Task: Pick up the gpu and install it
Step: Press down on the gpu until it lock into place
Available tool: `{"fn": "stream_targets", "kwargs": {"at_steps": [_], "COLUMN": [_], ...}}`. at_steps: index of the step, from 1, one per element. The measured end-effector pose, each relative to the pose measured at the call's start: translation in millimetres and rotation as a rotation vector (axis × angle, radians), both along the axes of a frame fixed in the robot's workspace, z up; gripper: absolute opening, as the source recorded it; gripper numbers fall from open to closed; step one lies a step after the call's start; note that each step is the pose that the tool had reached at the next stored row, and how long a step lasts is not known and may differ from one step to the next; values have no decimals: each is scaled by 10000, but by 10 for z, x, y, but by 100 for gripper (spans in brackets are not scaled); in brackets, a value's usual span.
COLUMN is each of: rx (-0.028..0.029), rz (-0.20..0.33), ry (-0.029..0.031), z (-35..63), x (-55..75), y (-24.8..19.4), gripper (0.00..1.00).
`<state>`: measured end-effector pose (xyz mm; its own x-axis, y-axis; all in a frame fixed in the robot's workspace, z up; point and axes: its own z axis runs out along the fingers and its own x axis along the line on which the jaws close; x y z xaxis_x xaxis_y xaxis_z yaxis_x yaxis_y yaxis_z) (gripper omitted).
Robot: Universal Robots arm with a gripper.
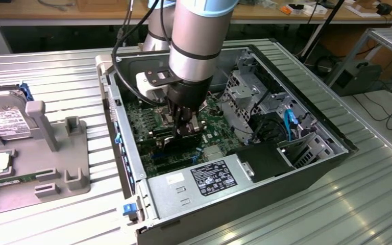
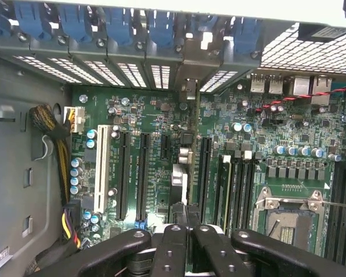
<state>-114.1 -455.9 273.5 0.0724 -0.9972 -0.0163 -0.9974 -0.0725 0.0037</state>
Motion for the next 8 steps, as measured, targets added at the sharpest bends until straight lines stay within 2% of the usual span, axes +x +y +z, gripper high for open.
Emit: {"fn": "stream_targets", "kwargs": {"at_steps": [2,5,7,8], "rx": [-13,2,31,13], "rz": [1,0,0,1], "ry": [-4,-12,-27,-17], "z": [-39,-42,8,62], "x": [0,0,1,1], "y": [-1,0,5,5], "gripper": [11,11,11,11]}}
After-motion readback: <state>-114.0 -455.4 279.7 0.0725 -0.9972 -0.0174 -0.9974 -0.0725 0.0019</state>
